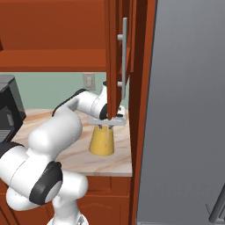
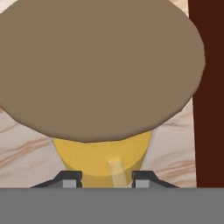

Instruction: There is a tray on the dining counter. Grab the cup, mug, and pitcher and place them on the tray. The pitcher may be placed next to the tray if it cannot fit the tray.

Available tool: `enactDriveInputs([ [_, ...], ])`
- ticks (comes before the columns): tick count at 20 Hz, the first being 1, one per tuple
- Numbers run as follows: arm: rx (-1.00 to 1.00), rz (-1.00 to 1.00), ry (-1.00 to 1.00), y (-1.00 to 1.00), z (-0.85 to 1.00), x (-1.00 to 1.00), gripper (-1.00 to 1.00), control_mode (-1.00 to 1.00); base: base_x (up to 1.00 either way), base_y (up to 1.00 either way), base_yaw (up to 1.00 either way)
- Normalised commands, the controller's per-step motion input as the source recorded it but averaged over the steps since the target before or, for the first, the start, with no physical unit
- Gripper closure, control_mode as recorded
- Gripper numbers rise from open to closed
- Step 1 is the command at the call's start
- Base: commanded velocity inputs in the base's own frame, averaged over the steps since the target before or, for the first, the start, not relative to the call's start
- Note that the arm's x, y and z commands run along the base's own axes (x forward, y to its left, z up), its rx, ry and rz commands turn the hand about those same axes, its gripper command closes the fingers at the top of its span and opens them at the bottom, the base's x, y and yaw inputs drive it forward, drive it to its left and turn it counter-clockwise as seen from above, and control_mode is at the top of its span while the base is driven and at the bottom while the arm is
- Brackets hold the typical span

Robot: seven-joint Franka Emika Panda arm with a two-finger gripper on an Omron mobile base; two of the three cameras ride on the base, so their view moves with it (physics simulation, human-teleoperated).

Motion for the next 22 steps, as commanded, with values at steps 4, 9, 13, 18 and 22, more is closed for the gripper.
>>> enactDriveInputs([
  [4,0.00,0.00,0.00,0.00,0.00,0.00,1.00,-1.00,0.00,0.00,0.00],
  [9,0.00,0.01,0.00,0.00,0.00,-0.04,1.00,-1.00,0.00,0.00,0.00],
  [13,0.00,0.04,0.00,0.00,0.00,-0.08,1.00,-1.00,0.00,0.00,0.00],
  [18,0.00,0.00,-0.01,0.00,0.03,-0.01,1.00,-1.00,0.00,0.00,0.00],
  [22,0.00,0.00,-0.10,0.00,0.22,-0.13,1.00,-1.00,0.00,0.00,0.00],
])
